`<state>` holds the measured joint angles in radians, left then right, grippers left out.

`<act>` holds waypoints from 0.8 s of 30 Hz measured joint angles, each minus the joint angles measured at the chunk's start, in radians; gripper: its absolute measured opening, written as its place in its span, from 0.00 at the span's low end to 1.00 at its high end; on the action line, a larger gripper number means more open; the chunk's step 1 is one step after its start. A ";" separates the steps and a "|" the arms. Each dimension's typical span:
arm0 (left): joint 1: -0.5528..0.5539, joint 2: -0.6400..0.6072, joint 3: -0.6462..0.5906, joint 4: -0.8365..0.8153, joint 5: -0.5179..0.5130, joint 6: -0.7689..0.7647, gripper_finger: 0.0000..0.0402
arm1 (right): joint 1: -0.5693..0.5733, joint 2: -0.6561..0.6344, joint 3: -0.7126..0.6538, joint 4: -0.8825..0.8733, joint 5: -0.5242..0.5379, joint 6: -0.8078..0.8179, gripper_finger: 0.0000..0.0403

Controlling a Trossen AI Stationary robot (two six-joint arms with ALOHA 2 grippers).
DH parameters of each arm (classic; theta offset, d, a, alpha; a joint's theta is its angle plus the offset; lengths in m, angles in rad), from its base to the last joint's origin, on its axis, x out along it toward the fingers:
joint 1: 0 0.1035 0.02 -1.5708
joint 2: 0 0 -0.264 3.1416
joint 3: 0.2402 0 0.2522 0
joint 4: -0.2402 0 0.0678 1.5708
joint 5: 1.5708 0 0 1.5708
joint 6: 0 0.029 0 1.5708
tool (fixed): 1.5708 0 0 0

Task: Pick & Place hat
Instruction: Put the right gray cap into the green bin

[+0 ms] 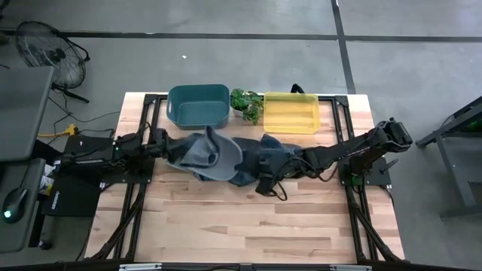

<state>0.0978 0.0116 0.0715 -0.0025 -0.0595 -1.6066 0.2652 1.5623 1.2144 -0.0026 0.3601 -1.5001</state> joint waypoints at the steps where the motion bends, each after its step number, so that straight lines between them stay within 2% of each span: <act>1: 0.000 0.000 0.000 0.000 0.018 0.000 0.64 | 0.005 0.000 0.000 0.001 -0.008 -0.005 0.01; 6: 0.000 0.000 0.000 0.004 0.142 0.000 0.64 | 0.019 0.000 0.000 0.001 -0.034 -0.025 0.01; 9: 0.000 0.000 0.000 0.005 0.180 0.000 0.64 | 0.019 0.000 0.000 0.016 -0.029 -0.050 0.01; 18: 0.000 0.000 0.000 0.019 0.186 0.002 0.64 | 0.009 0.011 0.000 0.029 -0.064 -0.081 0.01; 24: 0.000 0.000 0.000 0.036 0.193 0.004 0.64 | -0.020 0.061 0.000 0.117 -0.075 -0.105 0.01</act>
<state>0.0978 0.0113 0.0719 0.0338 0.1333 -1.6024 0.2457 1.6229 1.2144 0.1140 0.2853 -1.6050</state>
